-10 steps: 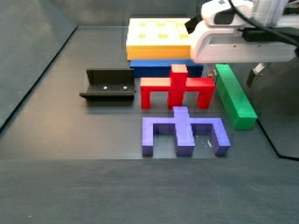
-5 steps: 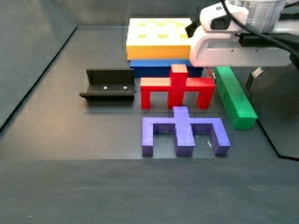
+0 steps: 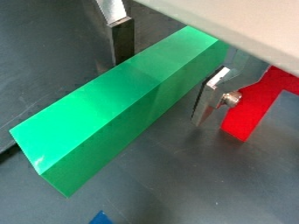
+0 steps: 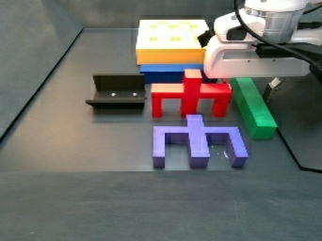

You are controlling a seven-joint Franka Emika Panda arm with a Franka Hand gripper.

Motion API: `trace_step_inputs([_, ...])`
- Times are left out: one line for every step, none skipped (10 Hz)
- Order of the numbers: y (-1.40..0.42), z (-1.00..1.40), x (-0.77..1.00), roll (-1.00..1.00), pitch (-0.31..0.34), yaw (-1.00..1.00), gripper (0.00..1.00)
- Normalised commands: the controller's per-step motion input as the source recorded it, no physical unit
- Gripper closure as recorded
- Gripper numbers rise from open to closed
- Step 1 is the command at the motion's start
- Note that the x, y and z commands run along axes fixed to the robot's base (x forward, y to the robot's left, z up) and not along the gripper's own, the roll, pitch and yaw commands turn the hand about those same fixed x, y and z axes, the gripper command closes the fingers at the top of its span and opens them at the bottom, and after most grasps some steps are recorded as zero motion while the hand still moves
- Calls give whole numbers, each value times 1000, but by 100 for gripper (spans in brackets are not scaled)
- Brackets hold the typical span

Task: Pick up the green object. Move up. Move to above the board. Insert the green object.
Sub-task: Pick up the green object.

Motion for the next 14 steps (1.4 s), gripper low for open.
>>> trace_step_inputs([0, 0, -9, 0, -11, 0, 0])
trace_step_inputs([0, -40, -9, 0, 0, -23, 0])
trace_step_inputs([0, -34, 0, 0, 0, -40, 0])
trace_step_inputs([0, -26, 0, 0, 0, -29, 0])
trace_step_inputs([0, 0, 0, 0, 0, 0, 0])
trace_step_inputs([0, 0, 0, 0, 0, 0, 100])
trace_step_inputs([0, 0, 0, 0, 0, 0, 100])
trace_step_inputs([0, 0, 0, 0, 0, 0, 100])
trace_step_inputs([0, 0, 0, 0, 0, 0, 100])
trace_step_inputs([0, 0, 0, 0, 0, 0, 100])
trace_step_inputs([0, 0, 0, 0, 0, 0, 100])
trace_step_inputs([0, 0, 0, 0, 0, 0, 100])
trace_step_inputs([0, 0, 0, 0, 0, 0, 100])
trace_step_inputs([0, 0, 0, 0, 0, 0, 100])
